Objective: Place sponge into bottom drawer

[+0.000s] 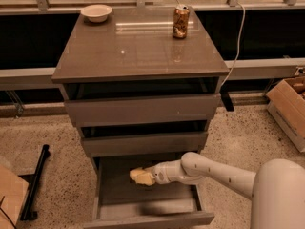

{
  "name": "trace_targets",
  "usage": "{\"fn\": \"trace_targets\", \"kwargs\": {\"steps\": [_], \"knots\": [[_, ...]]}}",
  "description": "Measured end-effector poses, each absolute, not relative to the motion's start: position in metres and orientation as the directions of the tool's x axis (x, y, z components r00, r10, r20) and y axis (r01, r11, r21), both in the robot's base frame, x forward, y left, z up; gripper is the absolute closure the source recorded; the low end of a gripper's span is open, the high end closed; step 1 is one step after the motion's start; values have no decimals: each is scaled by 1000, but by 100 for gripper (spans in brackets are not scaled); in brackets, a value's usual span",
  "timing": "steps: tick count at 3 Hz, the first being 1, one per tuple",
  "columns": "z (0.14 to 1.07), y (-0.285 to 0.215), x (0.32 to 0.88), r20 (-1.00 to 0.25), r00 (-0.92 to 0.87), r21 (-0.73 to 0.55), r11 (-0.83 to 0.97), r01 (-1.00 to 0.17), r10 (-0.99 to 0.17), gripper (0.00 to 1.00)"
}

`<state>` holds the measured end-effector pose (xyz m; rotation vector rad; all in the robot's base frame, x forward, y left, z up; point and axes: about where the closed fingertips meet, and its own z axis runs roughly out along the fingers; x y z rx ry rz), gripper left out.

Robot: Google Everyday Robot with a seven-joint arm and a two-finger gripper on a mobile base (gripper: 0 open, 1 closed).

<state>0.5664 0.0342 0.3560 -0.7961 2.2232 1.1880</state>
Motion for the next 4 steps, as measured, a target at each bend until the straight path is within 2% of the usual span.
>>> {"fn": "trace_targets", "kwargs": {"steps": [1, 2, 3, 4], "knots": [[319, 29, 575, -648, -719, 549, 501, -669, -251, 100], [269, 15, 582, -625, -740, 520, 575, -632, -248, 84], [225, -2, 586, -614, -763, 522, 622, -583, -200, 63], [221, 0, 584, -610, -767, 528, 619, -581, -199, 40]]}}
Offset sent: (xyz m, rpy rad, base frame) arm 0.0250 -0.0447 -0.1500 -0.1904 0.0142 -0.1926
